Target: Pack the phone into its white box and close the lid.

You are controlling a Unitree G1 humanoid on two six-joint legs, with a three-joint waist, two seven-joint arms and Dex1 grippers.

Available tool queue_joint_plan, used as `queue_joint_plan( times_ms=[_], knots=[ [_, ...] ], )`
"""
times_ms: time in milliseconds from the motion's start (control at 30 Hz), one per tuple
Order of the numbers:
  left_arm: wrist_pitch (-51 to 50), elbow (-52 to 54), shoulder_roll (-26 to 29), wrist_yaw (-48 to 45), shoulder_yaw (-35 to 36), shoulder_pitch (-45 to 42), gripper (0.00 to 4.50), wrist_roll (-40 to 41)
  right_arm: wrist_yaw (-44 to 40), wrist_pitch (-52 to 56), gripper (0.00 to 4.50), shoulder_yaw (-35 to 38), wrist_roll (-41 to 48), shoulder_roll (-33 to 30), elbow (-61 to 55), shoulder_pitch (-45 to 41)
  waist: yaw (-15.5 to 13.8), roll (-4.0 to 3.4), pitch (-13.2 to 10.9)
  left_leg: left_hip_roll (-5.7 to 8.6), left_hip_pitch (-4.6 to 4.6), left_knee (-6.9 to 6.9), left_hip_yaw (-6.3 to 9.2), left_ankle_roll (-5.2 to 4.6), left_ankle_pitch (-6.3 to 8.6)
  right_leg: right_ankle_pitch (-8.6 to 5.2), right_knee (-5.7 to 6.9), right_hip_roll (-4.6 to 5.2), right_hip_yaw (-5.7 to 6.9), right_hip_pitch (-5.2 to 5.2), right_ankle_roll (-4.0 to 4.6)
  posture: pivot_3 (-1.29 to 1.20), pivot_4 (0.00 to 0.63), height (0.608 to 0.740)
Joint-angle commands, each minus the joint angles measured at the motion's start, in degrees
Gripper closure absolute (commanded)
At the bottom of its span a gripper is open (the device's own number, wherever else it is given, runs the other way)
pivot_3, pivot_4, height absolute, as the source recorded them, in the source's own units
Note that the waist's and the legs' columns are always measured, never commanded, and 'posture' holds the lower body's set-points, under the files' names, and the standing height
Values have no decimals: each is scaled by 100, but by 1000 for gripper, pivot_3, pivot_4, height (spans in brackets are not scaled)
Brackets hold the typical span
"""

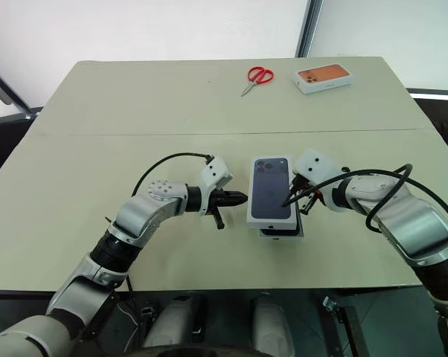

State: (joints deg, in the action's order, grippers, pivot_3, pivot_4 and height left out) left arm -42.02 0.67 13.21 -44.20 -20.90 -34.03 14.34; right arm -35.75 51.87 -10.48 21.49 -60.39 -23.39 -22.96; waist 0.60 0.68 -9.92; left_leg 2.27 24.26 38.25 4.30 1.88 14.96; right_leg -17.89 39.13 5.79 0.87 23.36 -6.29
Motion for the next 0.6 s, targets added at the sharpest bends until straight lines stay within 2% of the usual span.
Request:
queue_joint_plan(
  times_ms=[33,600],
  knots=[
    [-45,451,-118,-12,88,-13,4500,198,-220,-89,4423,179,-35,13,-289,56,0,0,0,0,0,0,0,0,0,0,0,0,0,0,0,0,150,697],
    [-309,876,-45,-330,-154,60,4500,301,-772,-305,4423,504,-359,-127,-470,522,0,0,0,0,-1,0,0,0,0,0,0,0,0,-2,0,0,150,697]
  ],
)
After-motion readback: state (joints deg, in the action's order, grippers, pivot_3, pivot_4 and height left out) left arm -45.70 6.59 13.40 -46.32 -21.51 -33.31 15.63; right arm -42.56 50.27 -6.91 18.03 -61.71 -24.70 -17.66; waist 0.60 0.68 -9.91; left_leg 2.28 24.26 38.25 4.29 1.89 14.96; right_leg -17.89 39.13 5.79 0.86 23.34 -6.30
